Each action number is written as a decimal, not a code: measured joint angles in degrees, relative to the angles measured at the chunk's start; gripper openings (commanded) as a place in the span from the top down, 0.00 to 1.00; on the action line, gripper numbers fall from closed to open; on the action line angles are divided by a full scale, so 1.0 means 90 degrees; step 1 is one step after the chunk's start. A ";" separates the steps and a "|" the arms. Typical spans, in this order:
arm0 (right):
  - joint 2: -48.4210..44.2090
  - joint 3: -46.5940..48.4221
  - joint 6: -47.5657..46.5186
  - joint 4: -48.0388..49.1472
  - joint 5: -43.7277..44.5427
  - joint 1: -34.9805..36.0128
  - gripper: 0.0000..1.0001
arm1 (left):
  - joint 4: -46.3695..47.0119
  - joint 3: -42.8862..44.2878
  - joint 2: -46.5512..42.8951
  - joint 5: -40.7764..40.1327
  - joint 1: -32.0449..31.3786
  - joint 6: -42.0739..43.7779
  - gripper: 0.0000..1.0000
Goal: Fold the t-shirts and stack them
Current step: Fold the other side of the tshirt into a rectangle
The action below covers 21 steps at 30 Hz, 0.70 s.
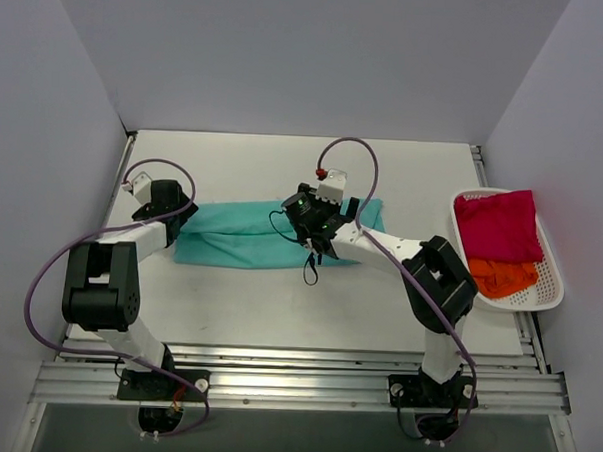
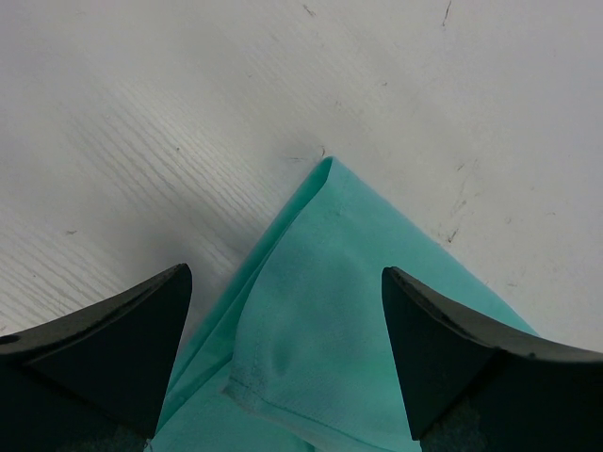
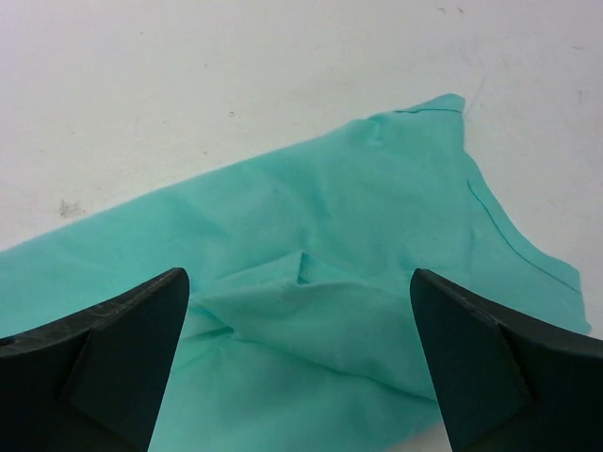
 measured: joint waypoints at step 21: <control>0.0988 0.0024 -0.0539 0.1013 -0.1608 -0.0726 1.00 | 0.0005 -0.0002 0.0000 0.0002 0.0000 0.0000 0.09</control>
